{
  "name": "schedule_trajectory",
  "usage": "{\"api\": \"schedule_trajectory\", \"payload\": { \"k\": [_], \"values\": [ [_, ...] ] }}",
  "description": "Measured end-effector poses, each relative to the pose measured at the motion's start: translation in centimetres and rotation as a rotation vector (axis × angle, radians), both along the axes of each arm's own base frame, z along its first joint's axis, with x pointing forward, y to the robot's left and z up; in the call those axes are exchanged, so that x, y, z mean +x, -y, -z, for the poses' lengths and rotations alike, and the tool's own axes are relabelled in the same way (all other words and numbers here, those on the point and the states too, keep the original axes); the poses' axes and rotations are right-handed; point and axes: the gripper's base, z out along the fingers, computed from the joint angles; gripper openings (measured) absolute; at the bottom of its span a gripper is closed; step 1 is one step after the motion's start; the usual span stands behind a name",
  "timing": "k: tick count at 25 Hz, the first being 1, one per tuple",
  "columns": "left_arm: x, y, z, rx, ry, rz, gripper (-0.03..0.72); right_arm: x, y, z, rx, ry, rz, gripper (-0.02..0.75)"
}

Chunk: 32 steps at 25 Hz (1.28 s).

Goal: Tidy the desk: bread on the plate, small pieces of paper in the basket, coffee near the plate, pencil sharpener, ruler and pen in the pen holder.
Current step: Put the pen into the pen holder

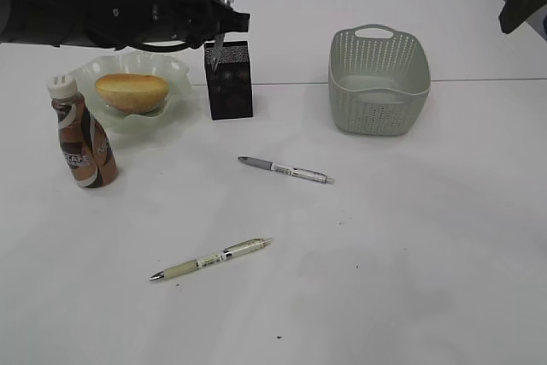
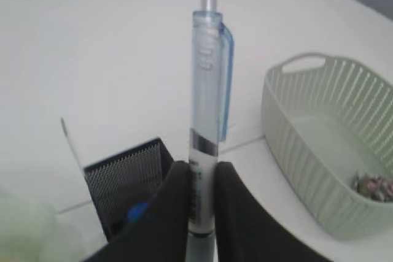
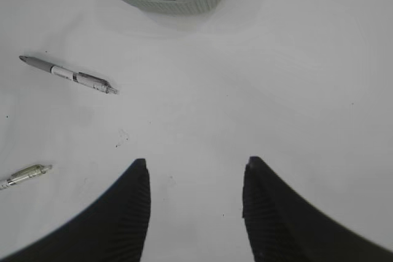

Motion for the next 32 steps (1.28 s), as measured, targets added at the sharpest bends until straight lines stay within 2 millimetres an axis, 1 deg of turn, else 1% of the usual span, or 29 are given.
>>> {"api": "schedule_trajectory", "payload": {
  "k": [5, 7, 8, 14, 18, 26, 32],
  "values": [
    [0.5, 0.0, -1.8, -0.078, 0.193, -0.025, 0.059, 0.0, 0.0, 0.0, -0.002, 0.0, 0.0, 0.365],
    [0.9, 0.0, -1.8, -0.107, 0.269, -0.037, 0.059, 0.0, 0.0, 0.0, -0.003, 0.0, 0.0, 0.365],
    [1.1, 0.0, -1.5, -0.113, 0.289, -0.043, 0.059, 0.0, 0.0, 0.0, -0.003, 0.0, 0.0, 0.365],
    [2.4, -0.2, 2.1, -0.122, 0.342, -0.071, 0.059, 0.0, 0.0, 0.0, -0.005, 0.0, 0.001, 0.365],
    [3.3, -0.4, 3.7, -0.122, 0.356, -0.086, 0.059, 0.0, 0.1, 0.0, -0.007, 0.0, 0.001, 0.365],
    [5.7, 0.6, 5.0, -0.138, 0.387, -0.087, 0.059, 0.0, 0.1, 0.0, -0.017, 0.001, 0.002, 0.365],
    [6.3, 1.0, 6.0, -0.125, 0.35, -0.082, 0.059, 0.0, 0.2, 0.0, -0.027, 0.001, 0.001, 0.365]
  ]
}}
